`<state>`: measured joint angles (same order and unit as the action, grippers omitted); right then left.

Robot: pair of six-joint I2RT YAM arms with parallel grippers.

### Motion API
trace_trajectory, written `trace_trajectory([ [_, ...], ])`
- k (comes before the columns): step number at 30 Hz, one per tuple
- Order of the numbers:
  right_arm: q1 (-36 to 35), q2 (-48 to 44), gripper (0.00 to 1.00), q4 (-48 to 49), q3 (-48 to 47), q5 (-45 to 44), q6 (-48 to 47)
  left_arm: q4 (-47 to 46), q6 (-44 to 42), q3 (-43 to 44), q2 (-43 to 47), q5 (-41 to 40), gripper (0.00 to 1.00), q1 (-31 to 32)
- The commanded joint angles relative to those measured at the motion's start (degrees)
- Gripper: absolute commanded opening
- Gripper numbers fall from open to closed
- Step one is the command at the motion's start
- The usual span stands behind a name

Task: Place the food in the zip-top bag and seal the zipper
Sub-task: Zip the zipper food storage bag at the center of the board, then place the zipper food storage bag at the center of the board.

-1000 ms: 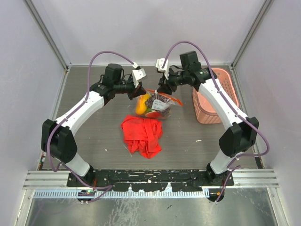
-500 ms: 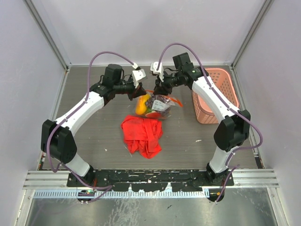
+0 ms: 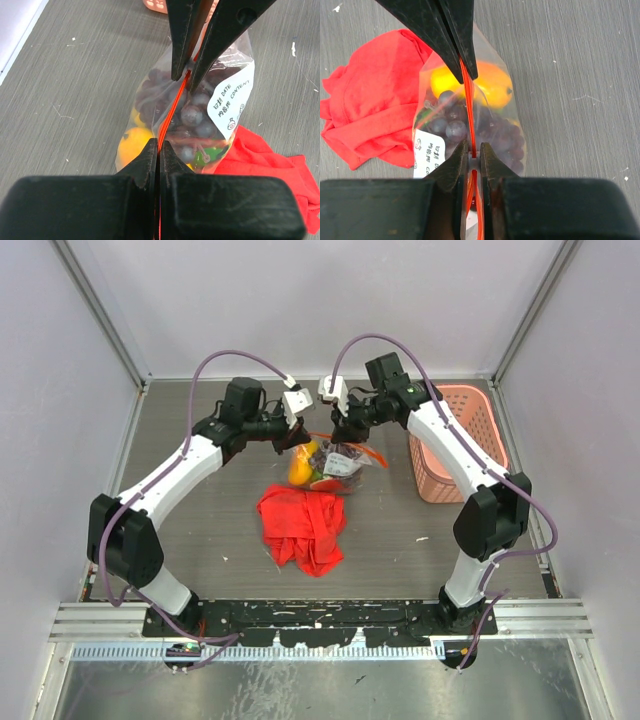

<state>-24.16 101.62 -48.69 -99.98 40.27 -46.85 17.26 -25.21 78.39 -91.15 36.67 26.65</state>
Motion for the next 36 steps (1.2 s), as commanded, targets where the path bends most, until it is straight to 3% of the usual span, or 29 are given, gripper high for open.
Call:
trace_trajectory([
  [1, 2.5, -3.73, 0.01, -2.99, -0.47, -6.64, -0.42, -1.12, -0.64, 0.47, 3.58, -2.33, 0.0, -2.08],
  [27, 12.24, -10.75, 0.01, -2.25, 5.92, -17.65, 1.08, -2.02, 3.35, -0.03, 3.3, -4.15, 0.0, -7.5],
  [36, 13.17, -8.26, 0.01, 5.43, 4.08, -20.5, 4.36, -3.26, 3.97, 6.09, -1.88, -1.82, 0.0, -7.73],
])
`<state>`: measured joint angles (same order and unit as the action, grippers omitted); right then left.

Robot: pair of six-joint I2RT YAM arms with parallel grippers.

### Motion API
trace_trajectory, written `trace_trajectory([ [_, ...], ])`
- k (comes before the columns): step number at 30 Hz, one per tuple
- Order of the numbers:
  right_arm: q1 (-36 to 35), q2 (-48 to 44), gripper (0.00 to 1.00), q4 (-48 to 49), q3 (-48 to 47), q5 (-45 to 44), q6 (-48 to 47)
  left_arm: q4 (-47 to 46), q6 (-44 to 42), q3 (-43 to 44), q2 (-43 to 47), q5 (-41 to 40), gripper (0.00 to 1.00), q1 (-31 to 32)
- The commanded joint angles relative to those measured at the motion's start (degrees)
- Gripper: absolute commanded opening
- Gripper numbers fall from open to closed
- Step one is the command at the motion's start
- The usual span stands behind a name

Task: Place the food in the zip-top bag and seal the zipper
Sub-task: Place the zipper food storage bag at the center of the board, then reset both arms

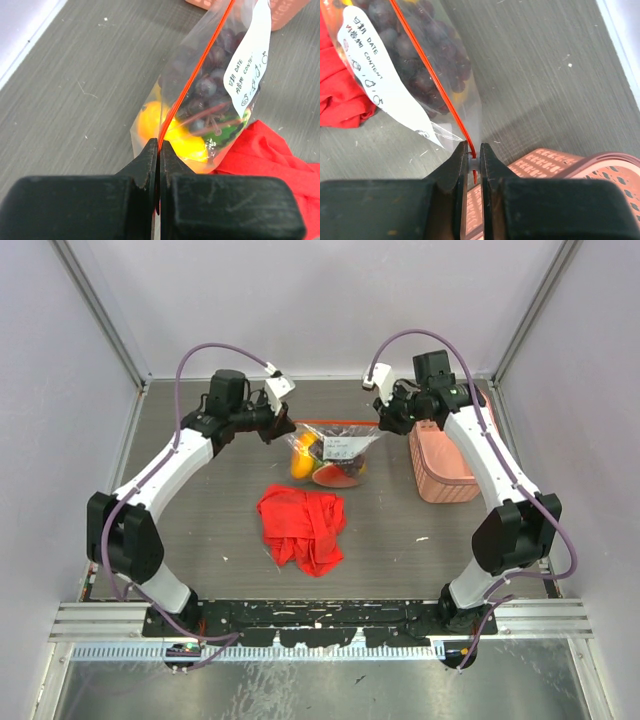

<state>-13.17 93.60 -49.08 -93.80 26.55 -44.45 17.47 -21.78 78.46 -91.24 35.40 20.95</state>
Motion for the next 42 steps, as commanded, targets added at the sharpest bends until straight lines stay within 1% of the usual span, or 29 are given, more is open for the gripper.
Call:
trace_trajectory([
  [1, 2.1, 0.66, 0.01, 7.24, -3.28, -7.56, 2.52, -3.46, 0.91, 7.86, -2.96, -0.04, 0.0, -2.02],
  [6, 2.16, 3.95, 0.01, 14.64, -7.96, -12.7, 4.76, -2.56, 1.73, 17.61, -8.98, 0.27, 0.0, -2.04],
  [9, 2.13, 3.71, 0.01, 19.92, -6.39, -13.08, 5.47, -3.39, 2.29, 20.53, -10.95, 1.15, 0.0, -1.81],
  [11, 2.1, 2.49, 0.01, 23.14, -3.04, -11.59, 5.8, -3.99, 2.21, 20.43, -11.41, 1.45, 0.0, -1.3],
  [15, 2.01, -0.06, 0.01, 28.18, 6.61, -8.41, 6.9, -7.18, 2.37, 13.24, -10.59, 0.04, 0.0, -0.05],
  [18, 2.02, -1.36, 0.01, 29.42, 13.4, -7.14, 8.96, -7.87, 3.33, 7.53, -9.42, -1.36, 0.0, 1.53],
  [21, 1.99, -3.34, 0.01, 29.78, 19.95, -3.87, 12.18, -9.51, 5.82, 1.54, -7.04, -2.76, 0.0, 3.26],
  [23, 1.94, -5.29, 0.01, 30.23, 23.53, -1.6, 14.69, -10.2, 6.94, -2.33, -4.69, -4.83, 0.06, 4.49],
  [25, 1.79, -7.73, 0.01, 31.82, 26.91, 0.45, 17.15, -11.19, 7.87, -5.67, -2.33, -6.93, 0.1, 5.44],
  [27, 1.75, -10.06, 0.02, 32.16, 28.93, 2.53, 18.86, -11.41, 9.3, -7.62, -0.57, -8.18, 0.17, 5.95],
  [29, 1.67, -12.69, 0.14, 33.13, 30.57, 3.04, 20.55, -11.2, 11.08, -8.42, 1.01, -9.77, 0.31, 6.27],
  [31, 1.78, -14.71, 0.28, 34.18, 31.62, 2.3, 22.35, -10.85, 13.21, -8.63, 2.33, -10.92, 0.39, 6.3],
  [36, 1.77, -19.77, 0.5, 33.95, 32.19, -1.46, 27.57, -8.6, 18.61, -9.04, 7.18, -13.49, 0.5, 6.32],
  [40, 1.8, -25.09, 0.67, 32.47, 32.19, -6.94, 33.45, -6.56, 23.94, -11.22, 14.59, -19.7, 0.63, 6.3],
  [41, 1.77, -26.48, 0.74, 32.13, 32.33, -8.65, 35.23, -5.66, 25.74, -11.74, 16.64, -21.48, 0.72, 6.23],
  [42, 1.77, -28.22, 0.8, 31.78, 32.67, -10.62, 36.88, -4.46, 27.02, -12.26, 18.93, -23.51, 0.78, 6.21],
])
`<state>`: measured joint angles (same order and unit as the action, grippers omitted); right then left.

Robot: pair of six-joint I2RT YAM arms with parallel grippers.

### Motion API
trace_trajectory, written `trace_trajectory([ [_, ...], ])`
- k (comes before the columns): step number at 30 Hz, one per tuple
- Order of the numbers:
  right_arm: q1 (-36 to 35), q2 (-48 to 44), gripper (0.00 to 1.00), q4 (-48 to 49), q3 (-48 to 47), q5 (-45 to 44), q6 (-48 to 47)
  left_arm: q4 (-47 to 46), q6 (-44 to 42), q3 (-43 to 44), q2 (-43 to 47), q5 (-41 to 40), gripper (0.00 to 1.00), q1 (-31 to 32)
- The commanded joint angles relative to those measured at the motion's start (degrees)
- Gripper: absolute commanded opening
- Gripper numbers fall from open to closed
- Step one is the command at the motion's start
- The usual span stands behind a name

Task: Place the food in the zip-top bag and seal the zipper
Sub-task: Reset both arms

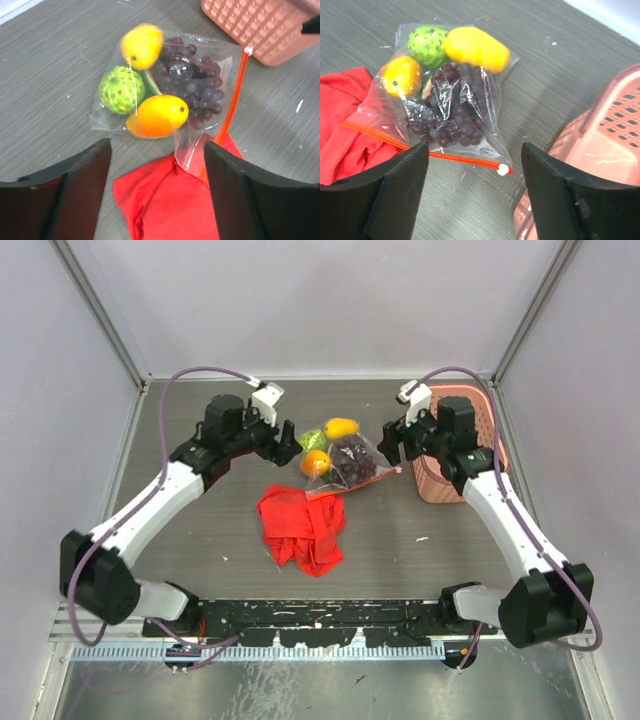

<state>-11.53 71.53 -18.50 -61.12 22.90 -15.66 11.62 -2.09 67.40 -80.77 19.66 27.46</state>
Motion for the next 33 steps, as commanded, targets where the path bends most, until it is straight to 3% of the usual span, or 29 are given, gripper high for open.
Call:
trace_trajectory([
  [1, 0.17, -7.85, 0.98, 0.99, 0.62, -8.84, 10.06, 3.08, 8.22, -1.67, 10.9, -9.31, 0.81, -0.28],
  [6, 0.1, -17.88, 1.0, 0.57, 4.01, -18.12, 18.57, 8.81, 9.46, -4.67, 22.09, -11.84, 0.99, -0.31],
  [12, 0.11, -36.77, 1.0, 4.85, 13.81, -24.72, 24.9, 12.3, 10.26, -9.63, 36.68, -20.54, 0.98, -0.3],
  [16, 0.14, -44.74, 1.0, 1.23, 15.56, -29.2, 24.38, 15.08, 10.06, -10.54, 44.12, -25.66, 0.98, -0.3],
  [25, 0.11, -54.93, 1.0, -3.1, 19.97, -38.63, 23.8, 8.98, 10.2, -21.73, 58.53, -34.46, 0.98, -0.33],
  [33, 0.16, -56.6, 1.0, -5.12, 20.59, -40.95, 23.31, 8.23, 9.65, -24.59, 60.66, -35.34, 0.98, -0.57],
])
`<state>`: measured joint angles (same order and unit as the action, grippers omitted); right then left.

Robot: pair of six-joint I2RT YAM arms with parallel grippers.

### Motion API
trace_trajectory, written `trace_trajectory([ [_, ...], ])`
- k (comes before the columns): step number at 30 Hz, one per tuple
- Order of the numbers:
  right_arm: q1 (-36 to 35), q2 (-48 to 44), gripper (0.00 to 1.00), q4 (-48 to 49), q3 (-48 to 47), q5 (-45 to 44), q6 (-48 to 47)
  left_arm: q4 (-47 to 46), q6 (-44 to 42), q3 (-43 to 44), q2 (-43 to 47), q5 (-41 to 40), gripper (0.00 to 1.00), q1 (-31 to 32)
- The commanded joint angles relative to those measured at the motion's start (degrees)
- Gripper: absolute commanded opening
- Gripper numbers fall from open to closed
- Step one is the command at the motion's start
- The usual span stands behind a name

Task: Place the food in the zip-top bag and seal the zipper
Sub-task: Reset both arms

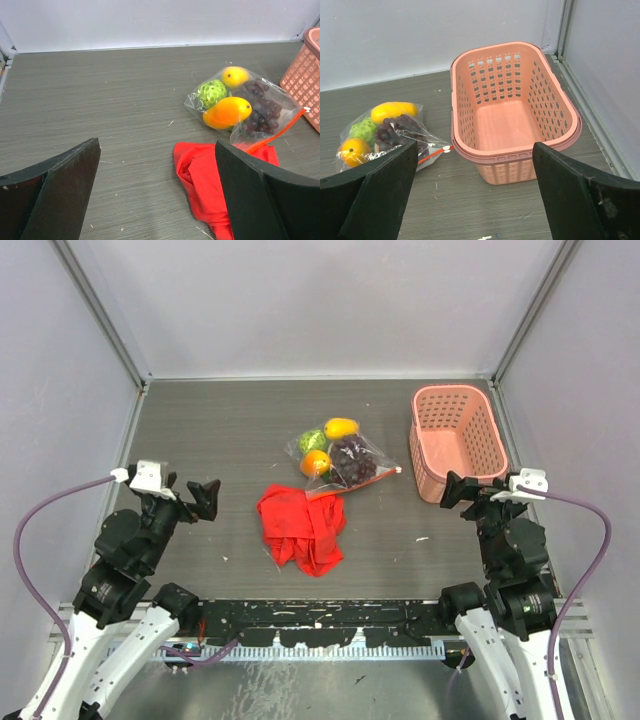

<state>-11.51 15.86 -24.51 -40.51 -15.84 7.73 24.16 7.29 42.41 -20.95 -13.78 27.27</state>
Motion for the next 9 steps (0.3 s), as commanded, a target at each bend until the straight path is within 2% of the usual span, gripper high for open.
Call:
trace_trajectory([
  [1, 0.12, -0.99, 1.0, 0.94, -0.01, -2.25, -0.22, -4.3, 0.27, 0.39, 0.6, -1.79, 0.98, -0.37],
  [9, 0.08, -0.56, 1.0, 0.42, -0.02, -2.22, -0.8, -3.73, 0.35, 0.65, -0.97, -0.76, 0.98, -0.74],
])
